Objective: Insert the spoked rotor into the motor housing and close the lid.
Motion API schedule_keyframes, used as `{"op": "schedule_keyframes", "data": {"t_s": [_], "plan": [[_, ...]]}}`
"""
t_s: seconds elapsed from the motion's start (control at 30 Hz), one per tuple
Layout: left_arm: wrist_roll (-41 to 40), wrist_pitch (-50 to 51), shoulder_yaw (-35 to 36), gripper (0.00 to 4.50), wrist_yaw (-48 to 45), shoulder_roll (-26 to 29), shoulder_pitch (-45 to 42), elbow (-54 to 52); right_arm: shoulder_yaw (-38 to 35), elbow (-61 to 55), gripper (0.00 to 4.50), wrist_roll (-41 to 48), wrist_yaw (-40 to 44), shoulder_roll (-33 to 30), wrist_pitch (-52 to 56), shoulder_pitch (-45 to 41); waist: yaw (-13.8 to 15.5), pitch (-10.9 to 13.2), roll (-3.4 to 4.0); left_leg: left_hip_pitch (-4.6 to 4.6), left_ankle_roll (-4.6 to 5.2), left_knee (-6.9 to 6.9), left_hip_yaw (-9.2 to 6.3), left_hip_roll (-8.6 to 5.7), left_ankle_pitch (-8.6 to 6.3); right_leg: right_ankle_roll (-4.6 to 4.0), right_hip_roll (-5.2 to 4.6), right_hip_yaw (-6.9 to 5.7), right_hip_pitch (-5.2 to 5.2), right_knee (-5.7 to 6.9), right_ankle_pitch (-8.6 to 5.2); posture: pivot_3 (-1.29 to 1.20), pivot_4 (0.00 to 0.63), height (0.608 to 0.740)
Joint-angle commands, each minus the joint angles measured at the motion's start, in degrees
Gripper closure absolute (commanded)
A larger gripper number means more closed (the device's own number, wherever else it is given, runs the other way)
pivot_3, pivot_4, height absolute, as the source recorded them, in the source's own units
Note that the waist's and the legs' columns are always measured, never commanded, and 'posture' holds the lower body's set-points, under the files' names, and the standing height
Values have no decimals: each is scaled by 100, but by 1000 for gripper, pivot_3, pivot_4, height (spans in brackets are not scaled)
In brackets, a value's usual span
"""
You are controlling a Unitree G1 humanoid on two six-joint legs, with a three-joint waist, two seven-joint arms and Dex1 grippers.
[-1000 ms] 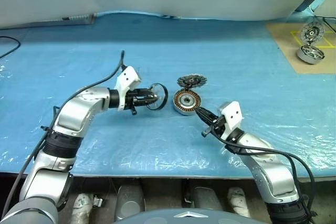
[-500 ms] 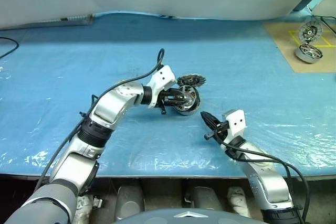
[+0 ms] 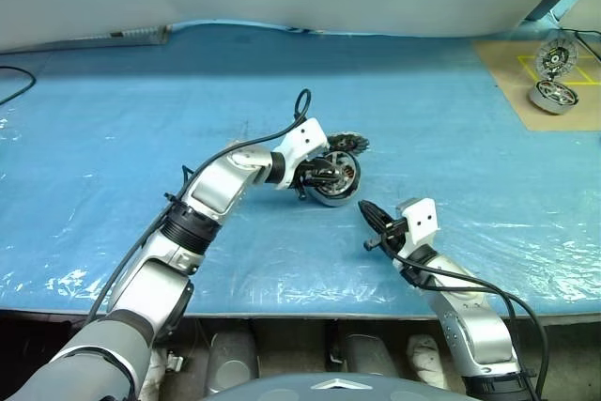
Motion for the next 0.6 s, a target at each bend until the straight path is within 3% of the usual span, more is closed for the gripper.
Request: {"op": "schedule_keyframes", "data": {"t_s": [0.03, 0.6], "plan": [[81, -206, 15, 3158, 35, -115, -161, 95, -13, -85, 4500, 21, 8, 27, -148, -13, 2, 0, 0, 1, 0, 1, 0, 0, 0, 0, -1, 0, 2, 0, 0, 0, 150, 740], [288, -133, -55, 3158, -199, 170, -74, 54, 35, 83, 4500, -146, -8, -3, -138, -96, -15, 0, 0, 8, 0, 4, -1, 2, 0, -1, 0, -1, 7, 2, 0, 0, 150, 740]]}}
